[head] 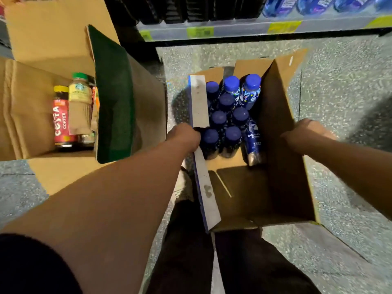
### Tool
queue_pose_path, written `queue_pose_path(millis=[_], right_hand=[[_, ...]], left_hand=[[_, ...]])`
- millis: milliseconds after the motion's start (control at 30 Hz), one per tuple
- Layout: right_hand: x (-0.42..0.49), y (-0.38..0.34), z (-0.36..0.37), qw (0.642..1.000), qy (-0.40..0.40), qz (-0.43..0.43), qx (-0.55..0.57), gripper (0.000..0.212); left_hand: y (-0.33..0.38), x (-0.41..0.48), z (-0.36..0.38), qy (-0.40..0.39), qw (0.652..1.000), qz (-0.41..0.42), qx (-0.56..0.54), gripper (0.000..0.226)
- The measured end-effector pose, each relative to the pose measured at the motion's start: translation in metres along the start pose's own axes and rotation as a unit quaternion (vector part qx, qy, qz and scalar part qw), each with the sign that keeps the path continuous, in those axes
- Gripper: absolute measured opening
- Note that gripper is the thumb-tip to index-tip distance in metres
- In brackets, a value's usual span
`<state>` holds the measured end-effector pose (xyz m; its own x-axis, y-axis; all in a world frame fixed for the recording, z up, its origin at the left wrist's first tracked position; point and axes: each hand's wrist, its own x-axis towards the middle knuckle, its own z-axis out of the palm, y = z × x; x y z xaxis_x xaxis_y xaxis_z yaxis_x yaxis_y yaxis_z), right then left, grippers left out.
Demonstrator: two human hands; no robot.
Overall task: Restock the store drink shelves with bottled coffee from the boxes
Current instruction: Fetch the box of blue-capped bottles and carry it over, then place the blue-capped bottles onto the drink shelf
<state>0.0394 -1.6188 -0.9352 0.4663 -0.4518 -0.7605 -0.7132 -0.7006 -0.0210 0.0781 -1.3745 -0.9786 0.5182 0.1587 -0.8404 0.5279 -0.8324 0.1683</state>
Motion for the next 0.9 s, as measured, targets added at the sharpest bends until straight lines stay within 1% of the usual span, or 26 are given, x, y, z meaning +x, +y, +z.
queue_pose_path(millis=[67,100,133,200,267,333,400,500,567,600,667,733,767,800,867,900], right_hand=[[0.012,0.0,0.005,1.0,-0.011,-0.014,-0.024,0.02],[0.017,-0.002,0.007,0.999,-0.027,-0.014,-0.041,0.022],[0.02,-0.006,0.009,0.999,-0.025,-0.015,-0.044,0.03],[0.033,-0.011,0.018,1.0,-0.018,-0.009,-0.001,0.035],[0.049,-0.012,0.034,0.999,0.023,0.009,0.034,0.049],[0.056,-0.012,0.047,0.999,0.042,0.004,0.022,0.046],[0.061,-0.011,0.059,0.999,0.032,-0.009,0.014,0.044],[0.065,-0.01,0.076,1.0,0.015,-0.023,-0.006,0.045],[0.065,-0.009,0.077,0.999,0.032,-0.028,-0.022,0.041],[0.064,-0.009,0.073,0.998,0.043,-0.028,-0.021,0.04],[0.059,-0.012,0.061,0.994,0.097,-0.04,0.025,0.032],[0.055,-0.024,0.049,0.98,0.16,-0.095,0.073,0.021],[0.052,-0.032,0.045,0.97,0.172,-0.151,0.082,0.017],[0.051,-0.041,0.043,0.958,0.167,-0.218,0.077,0.016],[0.054,-0.058,0.048,0.927,0.137,-0.349,0.02,0.021],[0.057,-0.063,0.053,0.911,0.116,-0.397,-0.016,0.025]], left_hand=[[0.0,0.014,0.006,0.009,1.0,0.01,-0.004,0.038],[0.0,0.019,0.008,0.014,1.0,0.014,-0.008,0.038],[0.0,0.025,0.01,0.019,1.0,0.019,-0.011,0.039],[-0.001,0.036,0.013,0.034,0.999,0.023,-0.013,0.041],[-0.004,0.046,0.017,0.054,0.998,0.019,-0.01,0.039],[-0.008,0.055,0.022,0.072,0.997,0.02,-0.008,0.036],[-0.014,0.062,0.027,0.079,0.996,0.024,-0.015,0.033],[-0.021,0.066,0.033,0.067,0.997,0.016,-0.024,0.032],[-0.021,0.063,0.032,0.063,0.997,0.021,-0.029,0.028],[-0.02,0.058,0.03,0.074,0.997,0.028,-0.026,0.023],[-0.013,0.042,0.023,0.133,0.99,0.038,-0.014,0.008],[-0.003,0.015,0.017,0.197,0.979,0.054,0.005,0.014],[0.001,0.004,0.016,0.213,0.973,0.086,0.028,0.016],[0.005,-0.005,0.018,0.21,0.966,0.139,0.055,0.016],[0.011,-0.013,0.028,0.167,0.945,0.257,0.11,0.013],[0.014,-0.011,0.034,0.148,0.934,0.293,0.139,0.016]])
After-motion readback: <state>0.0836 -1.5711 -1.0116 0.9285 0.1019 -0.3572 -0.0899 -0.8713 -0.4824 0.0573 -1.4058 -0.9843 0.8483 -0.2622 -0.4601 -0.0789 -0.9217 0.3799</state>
